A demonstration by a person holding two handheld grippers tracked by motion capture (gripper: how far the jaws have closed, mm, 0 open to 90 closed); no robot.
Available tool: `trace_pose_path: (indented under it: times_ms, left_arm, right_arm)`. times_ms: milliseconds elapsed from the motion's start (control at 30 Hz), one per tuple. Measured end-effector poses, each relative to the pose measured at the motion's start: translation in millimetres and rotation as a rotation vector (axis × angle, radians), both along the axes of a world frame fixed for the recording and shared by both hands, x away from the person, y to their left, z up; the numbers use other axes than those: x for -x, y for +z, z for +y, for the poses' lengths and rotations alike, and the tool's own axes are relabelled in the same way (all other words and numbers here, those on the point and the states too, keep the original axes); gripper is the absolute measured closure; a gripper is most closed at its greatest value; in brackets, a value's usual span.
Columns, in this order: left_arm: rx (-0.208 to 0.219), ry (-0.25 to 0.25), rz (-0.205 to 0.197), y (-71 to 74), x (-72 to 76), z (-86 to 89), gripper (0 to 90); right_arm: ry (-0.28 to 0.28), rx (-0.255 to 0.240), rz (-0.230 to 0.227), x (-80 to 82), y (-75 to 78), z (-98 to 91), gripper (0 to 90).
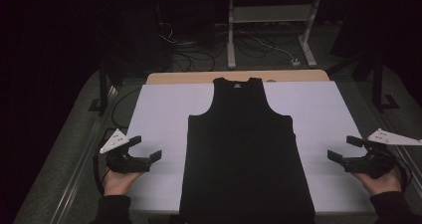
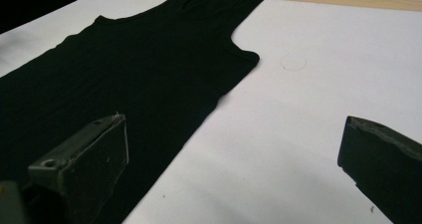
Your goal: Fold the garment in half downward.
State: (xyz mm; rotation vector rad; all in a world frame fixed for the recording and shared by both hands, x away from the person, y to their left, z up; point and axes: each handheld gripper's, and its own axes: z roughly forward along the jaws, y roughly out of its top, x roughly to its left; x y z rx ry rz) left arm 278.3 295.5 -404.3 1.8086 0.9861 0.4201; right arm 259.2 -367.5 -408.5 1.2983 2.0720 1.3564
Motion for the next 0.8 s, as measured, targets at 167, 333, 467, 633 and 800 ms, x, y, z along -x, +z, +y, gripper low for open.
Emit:
trace_pose_path:
  times_ms: [167, 333, 467, 633, 800]
  left_arm:
    - [-0.007, -0.013, -0.001, 0.4, -2.1, -3.4, 0.0]
    - [-0.002, -0.02, 0.0, 1.7, -3.9, -4.8, 0.0]
    - [0.002, -0.033, -0.008, 4.1, -5.0, -8.4, 0.0]
    - [-0.003, -0.043, -0.009, 6.2, -6.4, -11.9, 0.0]
    - [0.018, -0.051, -0.01, 9.4, -7.1, -12.7, 0.0]
  right_arm:
    - [0.008, 0.015, 0.003, -2.2, 0.3, 1.4, 0.0]
    - [0.01, 0.018, 0.007, -3.5, 1.8, 2.3, 0.0]
    - [0.014, 0.021, 0.0, -4.4, 3.5, 3.0, 0.0]
    - [0.014, 0.023, 0.003, -6.8, 6.2, 4.9, 0.0]
    - [0.02, 0.032, 0.009, -9.0, 7.8, 6.7, 0.0]
